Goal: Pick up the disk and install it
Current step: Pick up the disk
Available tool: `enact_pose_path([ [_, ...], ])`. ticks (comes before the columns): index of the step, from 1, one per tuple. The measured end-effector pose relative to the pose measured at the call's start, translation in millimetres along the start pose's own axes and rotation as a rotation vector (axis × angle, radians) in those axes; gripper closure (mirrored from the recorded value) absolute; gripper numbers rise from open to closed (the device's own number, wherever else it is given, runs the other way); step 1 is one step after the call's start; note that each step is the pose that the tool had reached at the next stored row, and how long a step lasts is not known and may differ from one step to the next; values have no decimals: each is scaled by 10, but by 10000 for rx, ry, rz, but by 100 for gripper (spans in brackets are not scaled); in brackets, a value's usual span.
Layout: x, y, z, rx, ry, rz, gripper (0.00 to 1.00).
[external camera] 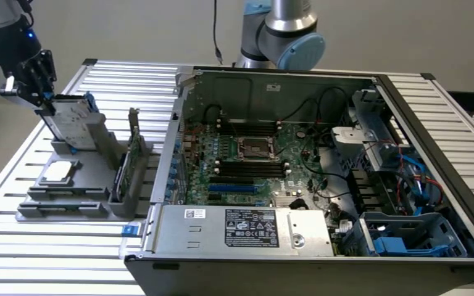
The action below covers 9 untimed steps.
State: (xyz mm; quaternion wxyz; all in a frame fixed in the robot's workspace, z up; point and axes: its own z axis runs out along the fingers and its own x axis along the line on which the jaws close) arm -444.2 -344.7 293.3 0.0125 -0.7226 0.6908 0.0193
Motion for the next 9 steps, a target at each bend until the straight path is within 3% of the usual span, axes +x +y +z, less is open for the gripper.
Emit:
enact_pose_path([
  [9, 0, 1, 0, 37, -1, -2, 67],
])
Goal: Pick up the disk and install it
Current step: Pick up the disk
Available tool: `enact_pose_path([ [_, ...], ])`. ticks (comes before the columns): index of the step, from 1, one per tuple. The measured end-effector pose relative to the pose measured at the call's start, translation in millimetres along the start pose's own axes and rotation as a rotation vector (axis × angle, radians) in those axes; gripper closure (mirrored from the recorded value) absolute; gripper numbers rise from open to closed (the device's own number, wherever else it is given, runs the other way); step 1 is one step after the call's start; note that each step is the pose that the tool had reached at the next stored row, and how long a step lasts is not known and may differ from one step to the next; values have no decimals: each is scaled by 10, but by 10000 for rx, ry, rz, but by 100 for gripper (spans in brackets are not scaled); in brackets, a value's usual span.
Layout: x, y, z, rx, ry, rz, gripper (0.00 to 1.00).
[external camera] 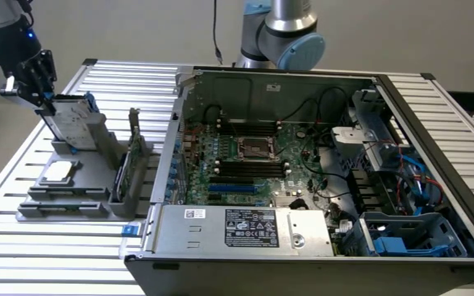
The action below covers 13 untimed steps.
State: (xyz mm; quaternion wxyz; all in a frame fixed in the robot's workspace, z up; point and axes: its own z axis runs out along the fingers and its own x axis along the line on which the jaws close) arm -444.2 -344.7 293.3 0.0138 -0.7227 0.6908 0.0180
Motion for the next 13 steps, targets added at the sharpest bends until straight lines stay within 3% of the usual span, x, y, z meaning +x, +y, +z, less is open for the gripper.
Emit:
enact_pose_path([
  [13, -1, 1, -30, 1, -5, 0, 67],
])
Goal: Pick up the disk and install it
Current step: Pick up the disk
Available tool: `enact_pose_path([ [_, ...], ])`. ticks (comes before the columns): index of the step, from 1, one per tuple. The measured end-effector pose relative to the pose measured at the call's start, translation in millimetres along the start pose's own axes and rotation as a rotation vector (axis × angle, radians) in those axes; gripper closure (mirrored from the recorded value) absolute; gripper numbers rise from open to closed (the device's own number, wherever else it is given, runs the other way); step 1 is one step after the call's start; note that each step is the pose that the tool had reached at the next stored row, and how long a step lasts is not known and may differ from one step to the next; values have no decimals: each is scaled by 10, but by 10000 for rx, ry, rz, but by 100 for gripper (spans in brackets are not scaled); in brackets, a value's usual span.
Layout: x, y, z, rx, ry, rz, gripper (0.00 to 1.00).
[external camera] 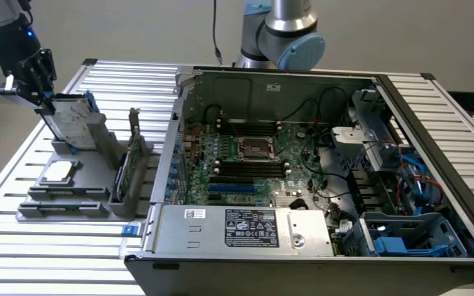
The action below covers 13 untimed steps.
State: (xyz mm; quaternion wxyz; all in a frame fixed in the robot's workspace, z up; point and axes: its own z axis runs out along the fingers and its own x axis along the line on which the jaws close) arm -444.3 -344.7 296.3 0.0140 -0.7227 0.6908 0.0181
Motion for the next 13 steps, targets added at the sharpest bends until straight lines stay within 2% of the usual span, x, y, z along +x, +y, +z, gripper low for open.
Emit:
enact_pose_path([
  [6, -5, 0, -120, -1, 1, 0, 67],
  [13, -19, 2, -404, -2, 1, 1, 67],
])
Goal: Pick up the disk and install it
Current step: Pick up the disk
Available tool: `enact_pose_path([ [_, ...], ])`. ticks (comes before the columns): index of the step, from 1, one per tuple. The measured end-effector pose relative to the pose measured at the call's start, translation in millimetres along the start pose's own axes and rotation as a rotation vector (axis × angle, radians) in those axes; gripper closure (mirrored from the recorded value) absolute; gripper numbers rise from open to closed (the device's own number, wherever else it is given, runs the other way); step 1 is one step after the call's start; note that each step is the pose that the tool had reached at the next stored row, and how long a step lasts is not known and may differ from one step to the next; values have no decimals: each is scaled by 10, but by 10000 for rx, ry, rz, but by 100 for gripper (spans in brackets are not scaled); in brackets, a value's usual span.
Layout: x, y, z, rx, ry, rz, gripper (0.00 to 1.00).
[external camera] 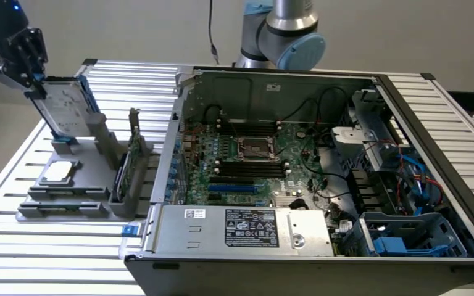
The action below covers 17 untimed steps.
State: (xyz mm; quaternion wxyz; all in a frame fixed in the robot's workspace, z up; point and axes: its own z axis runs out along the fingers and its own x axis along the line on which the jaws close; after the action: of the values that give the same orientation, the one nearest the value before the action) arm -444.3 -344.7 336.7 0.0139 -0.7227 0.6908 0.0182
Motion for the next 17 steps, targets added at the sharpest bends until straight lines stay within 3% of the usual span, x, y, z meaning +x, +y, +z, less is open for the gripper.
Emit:
enact_pose_path([
  [9, -16, -47, -413, -1, -1, 0, 67],
  [17, -23, -253, -777, -1, -1, -1, 67],
])
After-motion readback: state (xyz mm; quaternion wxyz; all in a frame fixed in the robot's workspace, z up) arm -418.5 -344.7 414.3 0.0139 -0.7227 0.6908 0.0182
